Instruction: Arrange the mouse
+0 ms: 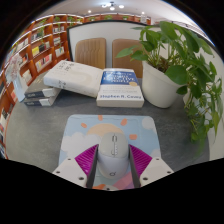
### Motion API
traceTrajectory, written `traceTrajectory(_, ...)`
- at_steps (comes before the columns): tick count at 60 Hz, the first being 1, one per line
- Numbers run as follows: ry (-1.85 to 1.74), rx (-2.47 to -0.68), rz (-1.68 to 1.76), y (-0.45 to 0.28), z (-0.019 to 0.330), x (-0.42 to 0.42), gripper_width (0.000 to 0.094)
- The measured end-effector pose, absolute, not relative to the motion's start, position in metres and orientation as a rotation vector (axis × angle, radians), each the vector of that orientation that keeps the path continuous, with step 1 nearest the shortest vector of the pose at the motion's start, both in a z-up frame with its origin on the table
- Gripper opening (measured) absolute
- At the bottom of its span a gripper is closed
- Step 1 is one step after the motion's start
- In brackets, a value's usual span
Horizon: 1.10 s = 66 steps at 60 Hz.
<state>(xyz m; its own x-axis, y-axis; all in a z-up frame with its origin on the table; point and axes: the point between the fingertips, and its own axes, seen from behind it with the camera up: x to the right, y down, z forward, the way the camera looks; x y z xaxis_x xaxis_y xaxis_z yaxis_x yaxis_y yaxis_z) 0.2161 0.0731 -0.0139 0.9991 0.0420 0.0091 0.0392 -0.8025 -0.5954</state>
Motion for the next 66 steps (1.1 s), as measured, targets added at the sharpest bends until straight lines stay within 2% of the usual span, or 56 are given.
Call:
traceTrajectory(3,-0.058,-2.516,-0.002,0.073,-0.014,0.219,0.0619)
traceTrajectory(5,-0.059,-2.521,-0.016,0.073,-0.013,0.224,0.0729)
traceTrajectory(6,-0.060,-2.520,-0.022,0.073,-0.012,0.226,0.0827)
traceTrajectory(7,-0.060,-2.523,-0.026,0.072,-0.012,0.228,0.0886)
traceTrajectory(9,-0.068,-2.528,-0.013,0.070,-0.009,0.226,0.0863)
traceTrajectory(15,-0.095,-2.499,0.019,0.059,0.020,0.223,0.0870)
traceTrajectory(30,-0.048,-2.335,-0.043,0.005,0.145,0.239,0.0871)
traceTrajectory(37,-0.030,-2.272,-0.021,-0.018,0.182,0.236,0.0869)
traceTrajectory(43,-0.047,-2.262,-0.004,-0.036,0.195,0.228,0.0861)
traceTrajectory(66,-0.142,-2.291,0.056,-0.082,0.203,0.170,0.0868)
